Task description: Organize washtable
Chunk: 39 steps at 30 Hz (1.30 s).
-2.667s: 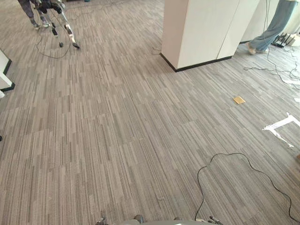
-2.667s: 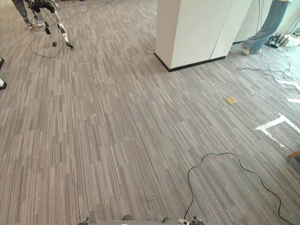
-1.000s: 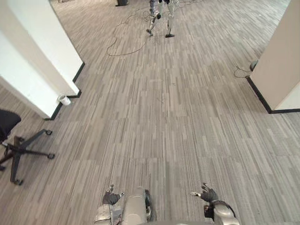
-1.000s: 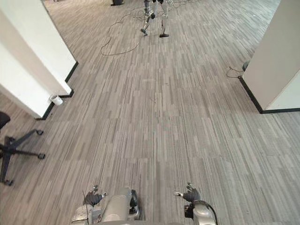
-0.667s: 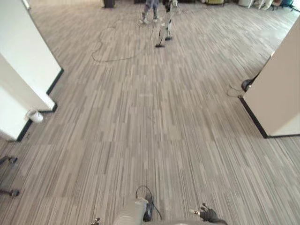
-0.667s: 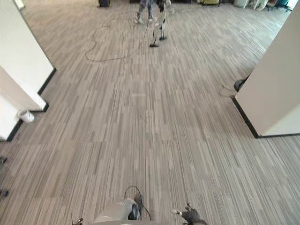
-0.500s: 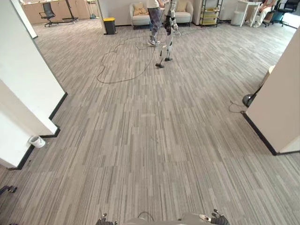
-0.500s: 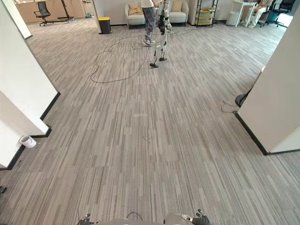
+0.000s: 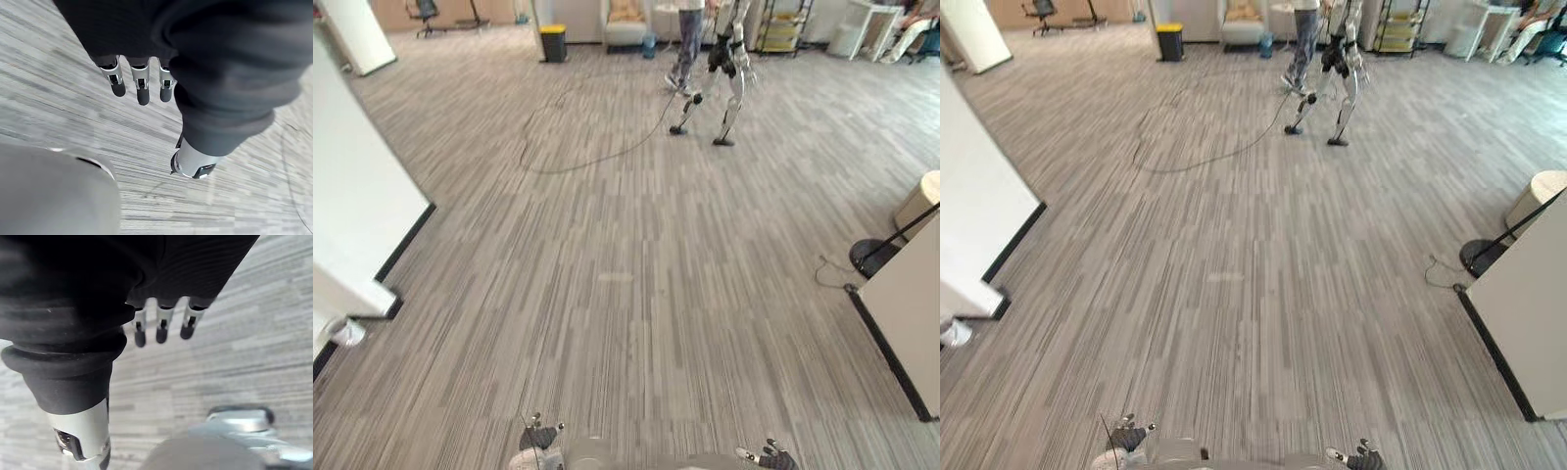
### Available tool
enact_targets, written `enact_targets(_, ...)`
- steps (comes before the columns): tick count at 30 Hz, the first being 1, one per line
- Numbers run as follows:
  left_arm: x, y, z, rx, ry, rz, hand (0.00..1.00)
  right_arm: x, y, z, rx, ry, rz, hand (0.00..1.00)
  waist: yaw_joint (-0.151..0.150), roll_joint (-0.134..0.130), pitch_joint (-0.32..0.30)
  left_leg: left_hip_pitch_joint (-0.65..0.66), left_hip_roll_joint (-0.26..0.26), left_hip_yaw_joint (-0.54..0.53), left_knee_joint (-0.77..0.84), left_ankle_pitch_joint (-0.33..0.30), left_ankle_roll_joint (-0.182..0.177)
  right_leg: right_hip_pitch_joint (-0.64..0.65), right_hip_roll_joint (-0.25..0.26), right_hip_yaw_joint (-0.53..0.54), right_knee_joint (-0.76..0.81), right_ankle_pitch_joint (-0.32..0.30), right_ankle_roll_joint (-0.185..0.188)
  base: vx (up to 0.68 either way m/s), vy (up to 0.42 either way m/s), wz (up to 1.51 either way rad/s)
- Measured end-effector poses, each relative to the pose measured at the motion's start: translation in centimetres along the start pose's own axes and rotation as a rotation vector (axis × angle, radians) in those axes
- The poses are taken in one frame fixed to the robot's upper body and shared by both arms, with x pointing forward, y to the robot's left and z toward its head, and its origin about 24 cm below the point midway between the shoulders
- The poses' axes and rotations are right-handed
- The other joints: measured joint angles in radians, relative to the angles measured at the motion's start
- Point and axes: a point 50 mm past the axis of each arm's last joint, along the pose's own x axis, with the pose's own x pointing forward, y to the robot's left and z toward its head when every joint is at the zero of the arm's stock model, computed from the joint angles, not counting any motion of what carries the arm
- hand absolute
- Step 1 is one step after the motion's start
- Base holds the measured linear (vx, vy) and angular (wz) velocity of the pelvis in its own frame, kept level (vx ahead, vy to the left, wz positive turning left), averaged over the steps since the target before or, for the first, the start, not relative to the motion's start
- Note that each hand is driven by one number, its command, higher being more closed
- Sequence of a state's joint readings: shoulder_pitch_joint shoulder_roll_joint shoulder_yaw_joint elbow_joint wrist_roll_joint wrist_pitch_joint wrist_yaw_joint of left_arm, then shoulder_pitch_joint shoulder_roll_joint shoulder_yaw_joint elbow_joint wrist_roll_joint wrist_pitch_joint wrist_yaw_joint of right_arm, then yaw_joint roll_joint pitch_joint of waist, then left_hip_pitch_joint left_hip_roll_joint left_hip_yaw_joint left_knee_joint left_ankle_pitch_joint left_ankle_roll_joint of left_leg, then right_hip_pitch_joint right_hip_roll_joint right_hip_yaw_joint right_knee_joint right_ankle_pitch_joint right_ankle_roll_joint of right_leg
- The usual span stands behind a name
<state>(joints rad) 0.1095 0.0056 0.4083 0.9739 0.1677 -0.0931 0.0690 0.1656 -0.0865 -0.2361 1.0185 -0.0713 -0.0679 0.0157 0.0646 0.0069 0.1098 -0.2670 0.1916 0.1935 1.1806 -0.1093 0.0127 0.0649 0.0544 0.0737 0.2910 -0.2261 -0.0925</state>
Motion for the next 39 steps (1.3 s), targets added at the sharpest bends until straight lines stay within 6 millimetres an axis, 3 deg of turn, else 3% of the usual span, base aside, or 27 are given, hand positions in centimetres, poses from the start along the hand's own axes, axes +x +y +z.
enact_targets(1,-0.2,0.4,-0.7,0.024,0.016,0.001,0.0,0.1,0.1,0.1,-0.003,0.007,0.004,0.0,0.003,-0.001,0.0,-0.069,-0.031,0.009,-0.187,-0.031,-0.039,0.055,-0.024,0.032,-0.022,-0.038,0.016,0.53,0.044,-0.63)
enact_targets(3,-0.5,0.4,-1.6,0.025,0.041,0.002,0.0,0.1,0.1,0.0,-0.001,0.011,0.004,0.0,0.004,0.0,0.001,-0.086,-0.057,0.021,-0.367,-0.039,-0.037,0.1,-0.041,0.041,-0.039,-0.057,0.033,0.75,0.147,-0.33)
enact_targets(4,-1.2,0.7,-3.3,0.026,0.089,0.009,0.0,0.2,0.4,0.4,0.001,0.002,0.013,0.0,0.009,0.0,-0.001,-0.085,-0.107,0.033,-0.775,-0.014,-0.059,0.201,-0.078,0.041,-0.111,-0.08,0.067,1.3,0.405,-0.52)
enact_targets(5,-1.7,0.9,-4.8,0.027,0.139,0.011,0.0,0.2,0.8,0.2,-0.006,0.002,0.025,0.0,0.032,-0.001,-0.018,-0.083,-0.126,0.031,-0.892,0.137,-0.006,0.246,-0.102,0.077,-0.102,-0.1,0.078,1.35,0.488,-0.45)
enact_targets(6,-1.8,1.7,-5.0,0.044,0.144,0.025,0.0,0.0,1.3,-0.3,0.003,0.014,0.035,0.0,0.032,-0.03,-0.052,-0.076,-0.164,0.046,-0.897,0.161,0.018,0.22,-0.127,0.095,-0.032,-0.09,0.067,1.15,0.49,-0.19)
enact_targets(8,-1.5,2.5,-4.7,0.062,0.139,0.038,0.0,-0.1,2.0,-0.7,0.057,0.026,0.039,0.0,0.028,-0.073,-0.06,-0.03,-0.234,0.056,-0.881,0.115,0.089,0.162,-0.168,0.109,0.175,-0.034,0.142,0.84,0.375,0.32)
enact_targets(11,-1.4,2.8,-4.5,0.093,0.144,0.032,0.0,-0.3,1.7,-1.5,0.119,0.053,0.016,0.0,0.01,-0.088,-0.056,0.102,-0.307,0.037,-0.866,0.011,0.123,0.063,-0.147,0.189,0.577,0.223,0.244,0.57,0.214,0.29)
enact_targets(12,-1.3,2.7,-4.5,0.094,0.143,0.031,0.0,-0.3,1.7,-1.5,0.119,0.054,0.016,0.0,0.009,-0.087,-0.055,0.11,-0.31,0.036,-0.866,0.006,0.121,0.054,-0.146,0.192,0.608,0.23,0.247,0.51,0.188,0.15)
enact_targets(13,-1.4,2.4,-4.6,0.116,0.153,0.014,0.0,-0.4,0.8,-1.8,0.114,0.049,-0.007,0.0,-0.006,-0.071,-0.042,0.266,-0.336,0.023,-0.913,-0.048,0.115,-0.11,-0.165,0.121,0.913,0.199,0.187,0.44,0.174,0.09)
enact_targets(14,-1.4,2.1,-4.6,0.129,0.151,0.003,0.0,-0.5,0.4,-1.9,0.109,0.047,-0.017,0.0,-0.011,-0.056,-0.039,0.303,-0.335,0.012,-0.937,-0.058,0.112,-0.149,-0.166,0.086,0.93,0.163,0.153,0.52,0.191,0.26)
enact_targets(15,-1.3,1.7,-4.3,0.159,0.142,-0.02,0.0,-0.6,0.0,-2.1,0.103,0.055,-0.025,0.0,-0.025,-0.039,-0.036,0.38,-0.326,-0.014,-0.987,-0.064,0.105,-0.2,-0.164,0.015,0.893,0.086,0.144,0.58,0.148,0.35)
enact_targets(16,-0.9,1.5,-3.8,0.17,0.134,-0.027,0.0,-0.6,0.0,-2.2,0.114,0.051,-0.029,0.0,-0.041,-0.036,-0.036,0.464,-0.312,-0.031,-1.038,-0.075,0.094,-0.279,-0.157,-0.062,0.727,-0.001,0.155,0.6,0.074,0.37)
enact_targets(17,-0.8,1.4,-3.4,0.169,0.124,-0.026,0.0,-0.6,0.2,-1.9,0.115,0.04,-0.024,0.0,-0.049,-0.037,-0.035,0.496,-0.303,-0.04,-1.051,-0.092,0.088,-0.324,-0.15,-0.102,0.612,-0.021,0.152,0.59,0.004,0.23)
enact_targets(19,-0.7,1.4,-3.3,0.163,0.119,-0.024,0.0,-0.5,0.4,-1.7,0.116,0.031,-0.022,0.0,-0.052,-0.037,-0.034,0.547,-0.273,-0.055,-1.062,-0.128,0.058,-0.349,-0.118,-0.154,0.355,-0.005,0.139,0.54,-0.055,0.17)
enact_targets(20,-0.7,1.4,-3.1,0.163,0.113,-0.023,0.0,-0.6,0.5,-1.9,0.116,0.037,-0.019,0.0,-0.051,-0.041,-0.035,0.566,-0.264,-0.058,-1.06,-0.146,0.028,-0.345,-0.095,-0.158,0.218,0.043,0.119,0.48,-0.068,0.2)
enact_targets(23,-0.7,1.9,-3.2,0.153,0.114,-0.003,0.0,-0.7,0.8,-2.3,0.102,0.054,-0.014,0.0,-0.054,-0.06,-0.035,0.585,-0.269,-0.079,-1.005,-0.175,-0.018,-0.307,-0.094,-0.16,0.104,0.196,0.062,0.52,-0.132,0.41)
enact_targets(25,-0.9,1.1,-3.3,0.096,0.106,0.004,0.0,-0.6,0.3,-2.0,0.043,0.052,-0.008,0.0,-0.05,-0.029,-0.032,0.501,-0.222,-0.091,-0.741,-0.183,-0.047,-0.255,-0.075,-0.169,0.099,0.164,0.054,0.56,-0.199,0.23)
enact_targets(26,-0.9,0.5,-3.0,0.062,0.099,0.005,0.0,-0.5,-0.1,-1.3,-0.001,0.028,-0.004,0.0,-0.051,-0.015,-0.021,0.393,-0.181,-0.09,-0.495,-0.144,-0.064,-0.223,-0.055,-0.183,0.078,0.137,0.049,0.55,-0.192,-0.08)
enact_targets(27,-1.0,0.4,-3.1,0.018,0.098,0.02,0.0,-0.2,-0.5,-0.4,-0.047,0.004,-0.003,0.0,-0.04,0.018,-0.011,0.251,-0.096,-0.076,-0.197,-0.075,-0.064,-0.174,-0.01,-0.17,0.058,0.106,0.025,0.63,-0.215,-0.38)
enact_targets(29,-1.2,0.7,-3.5,0.012,0.109,0.033,0.0,-0.1,0.0,0.0,-0.047,-0.002,0.006,0.0,-0.03,-0.002,-0.005,0.194,-0.029,-0.064,-0.12,-0.091,-0.047,-0.101,0.01,-0.13,0.034,0.088,0.006,0.51,-0.157,-0.81)
enact_targets(30,-1.0,1.1,-3.1,0.022,0.096,0.039,0.0,0.1,0.7,0.2,-0.032,-0.005,0.014,0.0,-0.019,-0.029,-0.001,0.179,-0.013,-0.055,-0.174,-0.095,-0.041,-0.054,-0.001,-0.084,-0.002,0.089,0.006,0.38,-0.088,-0.82)
enact_targets(32,-0.9,1.3,-3.1,0.027,0.096,0.043,0.0,0.3,1.1,0.6,-0.021,-0.009,0.02,0.0,-0.02,-0.043,-0.001,0.173,0.0,-0.052,-0.292,-0.097,-0.04,-0.015,-0.018,-0.055,-0.036,0.088,0.012,0.29,0.006,-0.71)
enact_targets(33,-0.9,1.3,-3.1,0.04,0.098,0.039,0.0,0.4,1.2,0.9,-0.012,-0.015,0.019,0.0,-0.022,-0.042,-0.002,0.192,0.003,-0.057,-0.532,-0.093,-0.047,0.006,-0.039,-0.022,-0.05,0.078,0.033,0.23,0.085,-0.55)
enact_targets(35,-0.9,1.0,-3.2,0.058,0.106,0.029,0.0,0.4,0.9,0.7,-0.007,-0.005,0.012,0.0,-0.024,-0.031,-0.008,0.222,-0.003,-0.064,-0.75,-0.067,-0.085,0.005,-0.046,-0.012,-0.05,0.069,0.049,0.18,0.132,-0.3)
enact_targets(36,-1.0,0.3,-3.5,0.08,0.116,0.002,0.0,0.4,0.0,0.6,-0.019,0.003,-0.005,0.0,-0.026,0.004,-0.021,0.234,0.004,-0.097,-0.915,0.024,-0.14,-0.001,-0.034,-0.009,-0.049,0.055,0.073,0.18,0.237,-0.14)
enact_targets(37,-1.1,-0.1,-3.7,0.096,0.123,-0.018,0.0,0.4,-0.6,0.4,-0.03,0.016,-0.017,0.0,-0.026,0.03,-0.022,0.242,0.009,-0.11,-0.953,0.041,-0.158,0.002,-0.026,0.0,-0.047,0.046,0.087,0.2,0.294,-0.16)
enact_targets(39,-0.9,0.5,-3.6,0.131,0.118,-0.015,0.0,0.3,-0.3,-0.2,-0.037,0.039,-0.009,0.0,-0.025,0.003,-0.031,0.291,-0.034,-0.088,-1.011,0.054,-0.14,0.018,-0.075,0.017,-0.055,0.034,0.112,0.15,0.227,-0.15)
